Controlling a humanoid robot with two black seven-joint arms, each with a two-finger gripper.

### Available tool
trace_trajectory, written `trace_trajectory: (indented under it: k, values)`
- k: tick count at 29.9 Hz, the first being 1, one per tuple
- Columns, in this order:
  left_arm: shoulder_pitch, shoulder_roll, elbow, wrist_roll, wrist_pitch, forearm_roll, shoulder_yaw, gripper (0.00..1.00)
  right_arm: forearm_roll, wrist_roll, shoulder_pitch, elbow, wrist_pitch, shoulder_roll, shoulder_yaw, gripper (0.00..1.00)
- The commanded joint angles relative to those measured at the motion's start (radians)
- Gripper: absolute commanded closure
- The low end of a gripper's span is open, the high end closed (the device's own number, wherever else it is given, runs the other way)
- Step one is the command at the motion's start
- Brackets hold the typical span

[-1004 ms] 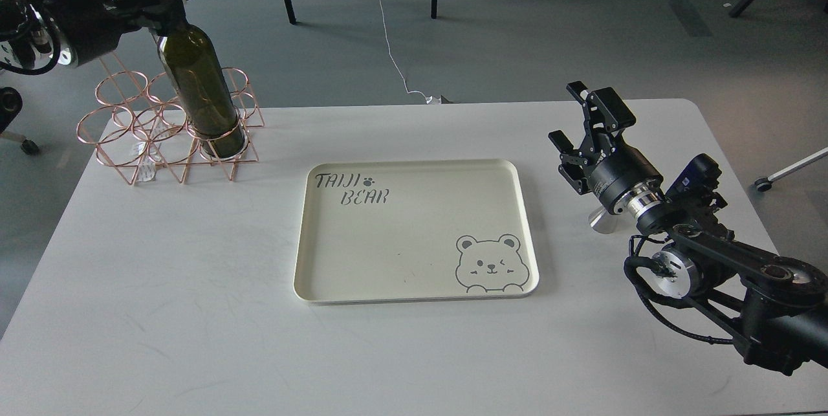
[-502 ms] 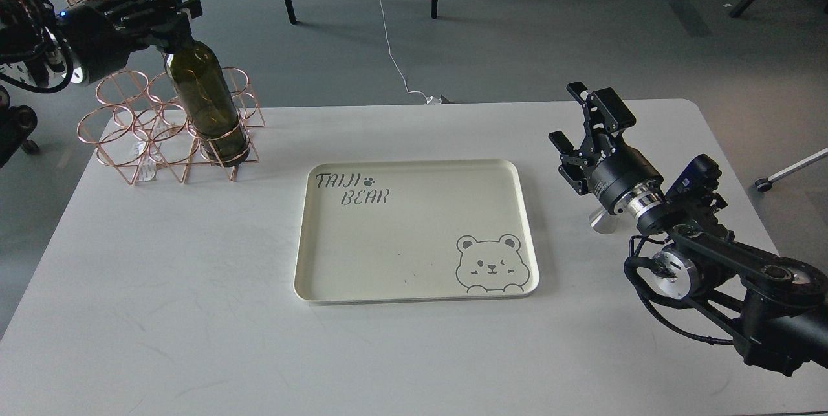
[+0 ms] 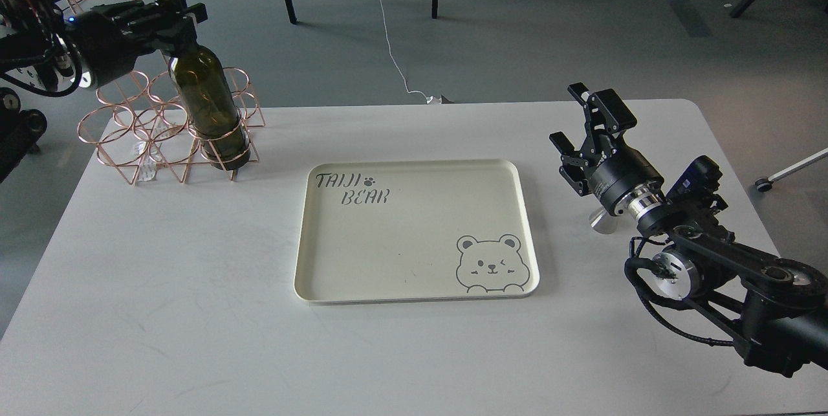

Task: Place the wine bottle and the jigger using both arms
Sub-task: 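Hold the bottle in the rack with the left gripper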

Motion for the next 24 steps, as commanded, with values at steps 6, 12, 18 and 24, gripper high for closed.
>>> trace_trajectory:
  k: [6,12,18,24]
  values:
    - [-0.001,0.000,0.000,0.000,0.012,-0.002,0.000,0.28,-0.002,0.000,0.000,0.000,0.000,0.000,0.000,0.01]
    - [-0.002,0.000,0.000,0.000,0.020,-0.002,0.000,0.15,-0.002,0.000,0.000,0.000,0.000,0.000,0.000,0.01]
    - [0.001,0.001,-0.002,0.000,0.020,0.004,0.003,0.70,-0.002,0.000,0.000,0.000,0.000,0.000,0.000,0.01]
    - [0.001,0.001,0.000,0.000,0.020,0.006,0.003,0.83,-0.002,0.000,0.000,0.000,0.000,0.000,0.000,0.01]
